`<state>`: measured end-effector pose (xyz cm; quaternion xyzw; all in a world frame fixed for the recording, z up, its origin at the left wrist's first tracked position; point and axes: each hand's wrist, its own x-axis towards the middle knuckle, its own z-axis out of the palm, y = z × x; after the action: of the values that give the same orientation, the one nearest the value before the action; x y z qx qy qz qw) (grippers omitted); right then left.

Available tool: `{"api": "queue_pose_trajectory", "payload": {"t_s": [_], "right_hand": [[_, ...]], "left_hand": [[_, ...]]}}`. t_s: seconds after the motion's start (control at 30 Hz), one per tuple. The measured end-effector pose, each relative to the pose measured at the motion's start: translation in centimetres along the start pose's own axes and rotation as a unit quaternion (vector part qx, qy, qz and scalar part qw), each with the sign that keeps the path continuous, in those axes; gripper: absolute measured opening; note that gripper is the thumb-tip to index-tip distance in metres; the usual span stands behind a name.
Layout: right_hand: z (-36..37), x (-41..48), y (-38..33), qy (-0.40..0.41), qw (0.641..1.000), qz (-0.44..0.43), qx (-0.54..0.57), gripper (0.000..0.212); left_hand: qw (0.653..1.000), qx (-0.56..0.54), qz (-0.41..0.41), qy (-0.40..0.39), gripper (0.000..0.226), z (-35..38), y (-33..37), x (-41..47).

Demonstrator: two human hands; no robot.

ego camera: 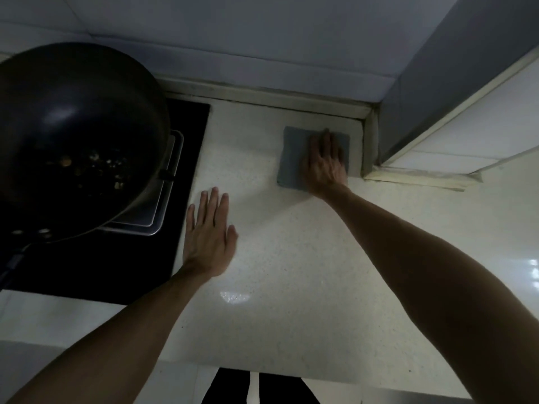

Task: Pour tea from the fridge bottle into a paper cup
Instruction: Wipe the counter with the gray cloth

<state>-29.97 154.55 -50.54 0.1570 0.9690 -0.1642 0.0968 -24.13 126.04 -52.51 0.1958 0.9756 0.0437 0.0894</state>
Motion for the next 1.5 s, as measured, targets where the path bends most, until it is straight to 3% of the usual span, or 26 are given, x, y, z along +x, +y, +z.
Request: {"api": "queue_pose_trajectory", "payload": {"t_s": [0.17, 0.4, 0.83, 1.07, 1.23, 1.33, 1.5], "right_hand": [[1.6, 1.3, -1.0, 0.037, 0.999, 0.021, -0.019, 0.071], [2.4, 0.1, -2.2, 0.013, 0.998, -0.019, -0.057, 0.065], [6.8, -12.5, -5.6, -0.020, 0.993, -0.107, -0.047, 0.067], [5.4, -19.5, 2.0, -0.031, 0.997, -0.066, -0.036, 0.067], [2.4, -17.7, 8.2, -0.029, 0.998, 0.002, -0.058, 0.077], [1.3, -13.6, 8.1, -0.023, 0.997, 0.039, -0.061, 0.081], [2.8, -9.2, 2.5, 0.014, 0.998, 0.060, -0.027, 0.070]], "left_hand": [[1.000, -0.004, -0.003, 0.001, 0.067, 0.0, 0.1, 0.1], [1.000, -0.013, 0.002, 0.008, 0.067, 0.0, 0.0, 0.1], [1.000, 0.010, 0.001, 0.021, 0.068, 0.3, 0.0, 0.0], [1.000, 0.010, 0.005, 0.015, 0.067, 0.1, 0.0, -0.3], [1.000, 0.016, 0.004, 0.016, 0.068, 0.2, -0.1, -0.2], [1.000, 0.000, 0.005, 0.019, 0.068, 0.1, 0.1, -0.2], [1.000, -0.003, -0.001, 0.020, 0.068, 0.1, 0.2, -0.2]]}}
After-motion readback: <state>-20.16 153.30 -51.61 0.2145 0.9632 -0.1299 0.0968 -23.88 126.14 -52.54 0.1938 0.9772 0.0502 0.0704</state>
